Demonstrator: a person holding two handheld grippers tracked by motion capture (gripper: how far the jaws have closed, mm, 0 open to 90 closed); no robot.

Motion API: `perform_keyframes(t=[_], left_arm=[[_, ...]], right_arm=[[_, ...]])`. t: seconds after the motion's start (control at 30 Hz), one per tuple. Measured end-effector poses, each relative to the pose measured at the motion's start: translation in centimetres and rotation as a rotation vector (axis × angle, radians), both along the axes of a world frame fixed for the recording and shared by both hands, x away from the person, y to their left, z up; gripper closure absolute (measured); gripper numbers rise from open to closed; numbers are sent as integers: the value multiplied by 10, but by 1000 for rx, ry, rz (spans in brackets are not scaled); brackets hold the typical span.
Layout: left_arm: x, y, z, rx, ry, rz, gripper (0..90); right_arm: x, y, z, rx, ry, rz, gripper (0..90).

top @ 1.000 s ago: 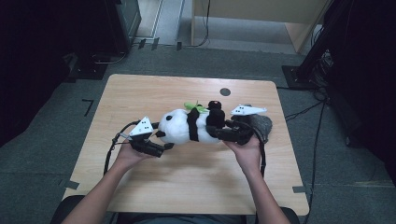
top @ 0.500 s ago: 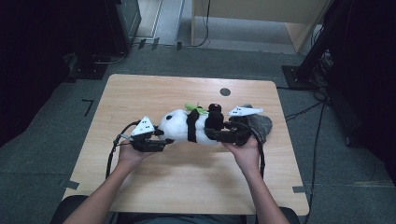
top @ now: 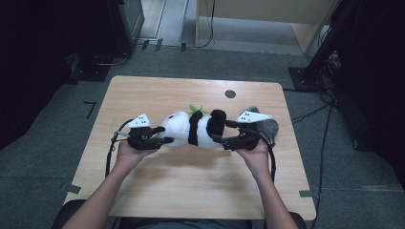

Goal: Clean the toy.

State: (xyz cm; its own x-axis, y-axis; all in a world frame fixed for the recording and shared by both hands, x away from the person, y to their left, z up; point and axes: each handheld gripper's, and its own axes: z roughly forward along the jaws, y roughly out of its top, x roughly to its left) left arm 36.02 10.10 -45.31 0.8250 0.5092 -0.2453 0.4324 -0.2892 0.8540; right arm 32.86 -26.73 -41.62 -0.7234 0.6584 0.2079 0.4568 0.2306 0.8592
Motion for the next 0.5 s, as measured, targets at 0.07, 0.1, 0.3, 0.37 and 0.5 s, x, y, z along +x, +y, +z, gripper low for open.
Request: perform_keyframes(t=[0.07, 0.1, 0.3, 0.37, 0.5], left_arm=[[2, 6, 3, -36, 22, 16, 524], [3, 7, 4, -44, 29, 19, 523], [4, -1, 9, -33, 81, -10, 506], [5, 0, 9, -54, 113, -1, 505], [2, -2, 12, -73, 105, 0, 494]], right_arm=[[-1, -4, -6, 18, 3, 25, 143], [-1, -4, -10, 25, 9, 37, 128], [4, 18, -30, -68, -39, 86, 41], [6, 20, -30, -77, -63, 72, 45], [6, 20, -27, -27, -120, 54, 51]])
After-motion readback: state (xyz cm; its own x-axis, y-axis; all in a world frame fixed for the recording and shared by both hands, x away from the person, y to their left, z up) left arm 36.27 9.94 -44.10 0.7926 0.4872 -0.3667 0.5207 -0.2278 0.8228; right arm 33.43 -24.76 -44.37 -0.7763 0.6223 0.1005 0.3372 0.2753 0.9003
